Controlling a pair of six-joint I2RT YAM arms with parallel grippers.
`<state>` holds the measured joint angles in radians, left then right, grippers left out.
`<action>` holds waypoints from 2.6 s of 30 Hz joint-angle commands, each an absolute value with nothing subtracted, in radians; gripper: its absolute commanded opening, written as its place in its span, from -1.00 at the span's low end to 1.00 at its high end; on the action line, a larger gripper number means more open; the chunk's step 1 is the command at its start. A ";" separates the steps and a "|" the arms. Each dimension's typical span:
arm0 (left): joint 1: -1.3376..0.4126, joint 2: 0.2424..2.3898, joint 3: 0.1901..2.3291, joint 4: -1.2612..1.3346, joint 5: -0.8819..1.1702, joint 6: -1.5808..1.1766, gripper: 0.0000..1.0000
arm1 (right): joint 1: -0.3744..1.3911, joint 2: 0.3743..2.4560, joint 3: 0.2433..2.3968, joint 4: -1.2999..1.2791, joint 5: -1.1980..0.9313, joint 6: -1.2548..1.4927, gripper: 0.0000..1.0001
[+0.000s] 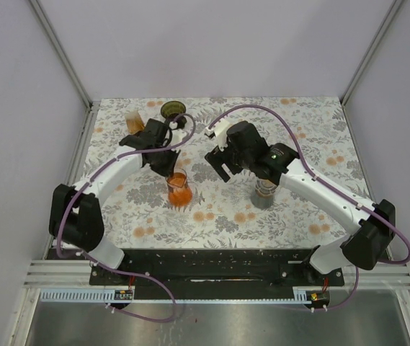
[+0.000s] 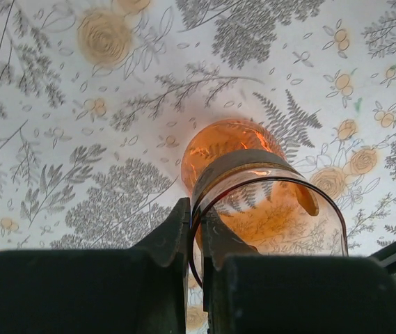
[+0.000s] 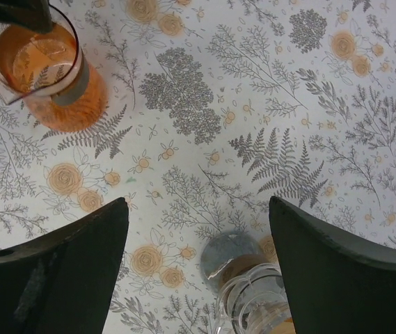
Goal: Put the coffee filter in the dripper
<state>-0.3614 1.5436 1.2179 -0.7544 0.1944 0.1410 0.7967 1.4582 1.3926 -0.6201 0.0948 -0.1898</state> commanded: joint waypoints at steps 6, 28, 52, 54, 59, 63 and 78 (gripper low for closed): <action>-0.453 1.666 1.354 -0.644 0.095 0.023 -1.00 | 0.782 1.424 1.419 -0.572 0.222 -0.130 0.82; -0.486 1.704 1.419 -0.779 -0.244 -0.663 -0.97 | 0.753 1.683 1.516 -0.385 0.003 0.166 0.70; -0.408 1.562 1.574 -0.674 -0.286 -0.511 0.47 | 0.716 1.565 1.462 -0.377 0.027 0.141 0.70; -0.330 1.577 1.577 -0.617 -0.126 -0.532 0.45 | 0.713 1.546 1.450 -0.382 0.038 0.134 0.70; -0.258 1.728 1.710 -0.604 -0.054 -0.522 0.41 | 0.713 1.513 1.422 -0.383 0.052 0.124 0.71; -0.256 1.886 1.897 -0.632 -0.083 -0.493 0.41 | 0.713 1.496 1.399 -0.385 0.057 0.115 0.71; -0.179 2.309 2.286 -0.648 -0.180 -0.437 0.31 | 0.713 1.440 1.325 -0.387 0.058 0.089 0.71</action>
